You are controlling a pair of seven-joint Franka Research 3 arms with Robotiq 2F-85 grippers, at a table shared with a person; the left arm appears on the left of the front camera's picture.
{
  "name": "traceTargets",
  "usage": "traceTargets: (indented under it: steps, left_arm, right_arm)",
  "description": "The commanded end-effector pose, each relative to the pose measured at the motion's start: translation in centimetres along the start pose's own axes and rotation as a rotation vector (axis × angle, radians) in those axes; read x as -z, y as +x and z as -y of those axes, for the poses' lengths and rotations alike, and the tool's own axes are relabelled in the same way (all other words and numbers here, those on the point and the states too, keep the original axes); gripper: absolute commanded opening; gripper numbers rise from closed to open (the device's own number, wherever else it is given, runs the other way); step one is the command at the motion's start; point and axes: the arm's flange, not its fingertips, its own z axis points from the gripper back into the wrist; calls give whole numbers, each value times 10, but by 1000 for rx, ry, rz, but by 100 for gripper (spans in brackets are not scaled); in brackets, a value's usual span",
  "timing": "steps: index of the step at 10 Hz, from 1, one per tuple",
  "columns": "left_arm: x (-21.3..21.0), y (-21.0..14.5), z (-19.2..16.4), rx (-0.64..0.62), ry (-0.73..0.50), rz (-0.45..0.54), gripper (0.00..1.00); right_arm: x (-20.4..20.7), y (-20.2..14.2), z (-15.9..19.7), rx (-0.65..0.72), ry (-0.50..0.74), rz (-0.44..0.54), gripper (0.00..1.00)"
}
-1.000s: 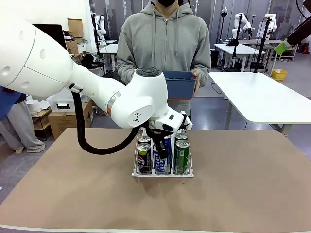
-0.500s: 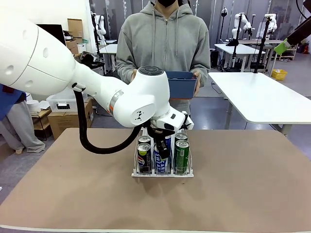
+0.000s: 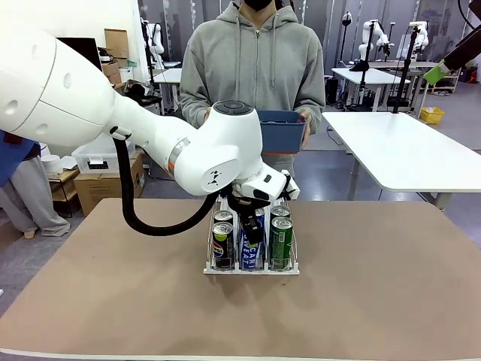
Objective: Fill the beverage cans into the dispenser.
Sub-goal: Place the picked Ionic drink in the line of the Automatic Can Dispenser with the same cans, then pick up the Pepsi coke handed by the human.
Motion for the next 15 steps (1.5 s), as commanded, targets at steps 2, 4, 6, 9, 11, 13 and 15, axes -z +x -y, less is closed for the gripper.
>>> traceTargets:
  steps: [2, 4, 6, 9, 11, 13, 15]
  left_arm:
    - [-24, -14, 8, -37, 70, 37, 87]
    - [-38, -19, 12, -49, 97, 62, 100]
    - [-55, -26, 20, -65, 129, 103, 100]
    - [-75, -37, 30, -98, 142, 139, 100]
    - [-76, -27, 20, -73, 139, 114, 100]
    - [-76, -27, 20, -73, 139, 114, 100]
    - [-76, -27, 20, -73, 139, 114, 100]
  right_arm:
    - [1, 0, 0, 0, 0, -1, 100]
    - [1, 0, 0, 0, 0, -1, 100]
    - [1, 0, 0, 0, 0, -1, 100]
    - [1, 0, 0, 0, 0, -1, 100]
    - [1, 0, 0, 0, 0, -1, 100]
    - [1, 0, 0, 0, 0, -1, 100]
    - [1, 0, 0, 0, 0, -1, 100]
